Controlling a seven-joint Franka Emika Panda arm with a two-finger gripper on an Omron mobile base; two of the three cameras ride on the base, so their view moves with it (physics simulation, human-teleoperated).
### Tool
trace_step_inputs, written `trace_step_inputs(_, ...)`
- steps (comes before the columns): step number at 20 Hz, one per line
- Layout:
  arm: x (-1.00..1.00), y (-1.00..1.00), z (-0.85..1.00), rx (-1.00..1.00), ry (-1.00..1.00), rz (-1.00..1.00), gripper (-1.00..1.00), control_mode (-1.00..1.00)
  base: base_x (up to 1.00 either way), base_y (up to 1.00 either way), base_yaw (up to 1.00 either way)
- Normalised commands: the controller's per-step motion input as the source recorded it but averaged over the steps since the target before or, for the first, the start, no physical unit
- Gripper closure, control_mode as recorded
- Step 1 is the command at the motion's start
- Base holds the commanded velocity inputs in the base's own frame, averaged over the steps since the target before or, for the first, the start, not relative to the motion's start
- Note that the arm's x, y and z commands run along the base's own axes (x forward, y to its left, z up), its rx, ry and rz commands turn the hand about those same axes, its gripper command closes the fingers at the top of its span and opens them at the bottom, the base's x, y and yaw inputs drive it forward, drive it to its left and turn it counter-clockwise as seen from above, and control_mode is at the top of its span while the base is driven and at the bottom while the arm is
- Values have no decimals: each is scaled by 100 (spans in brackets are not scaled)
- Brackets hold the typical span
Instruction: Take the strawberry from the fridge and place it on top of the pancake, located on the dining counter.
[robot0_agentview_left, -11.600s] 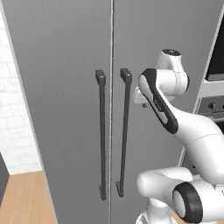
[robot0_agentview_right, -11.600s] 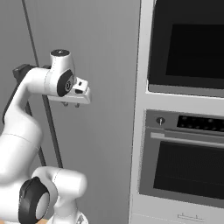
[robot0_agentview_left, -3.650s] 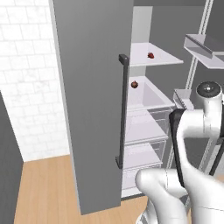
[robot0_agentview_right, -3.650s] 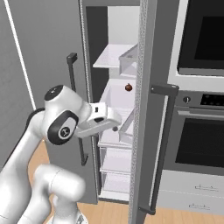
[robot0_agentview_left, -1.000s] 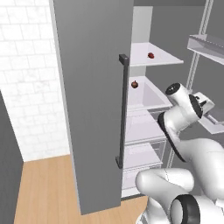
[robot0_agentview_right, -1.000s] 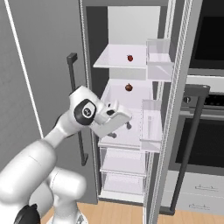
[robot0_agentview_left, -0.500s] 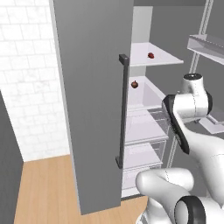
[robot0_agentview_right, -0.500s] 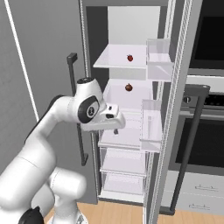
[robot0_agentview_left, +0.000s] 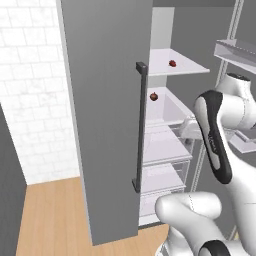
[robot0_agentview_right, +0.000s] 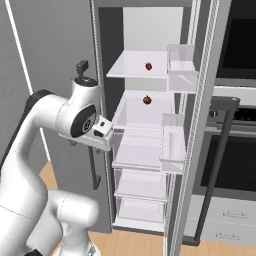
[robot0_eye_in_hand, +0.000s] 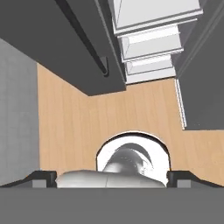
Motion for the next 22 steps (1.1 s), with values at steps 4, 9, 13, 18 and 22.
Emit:
trace_step_inputs(4,-100,54,22,1,-3,-13,-100,-100,0,0,0)
trace_step_inputs(9,-65,61,8,-23,0,-9,-100,-100,0,0,0)
trace_step_inputs(13,1,3,4,-25,3,-6,-100,-100,0,0,0)
trace_step_inputs(18,11,-34,0,-1,0,3,-100,-100,0,0,0)
trace_step_inputs(22,4,-9,-19,0,0,4,-100,-100,0,0,0)
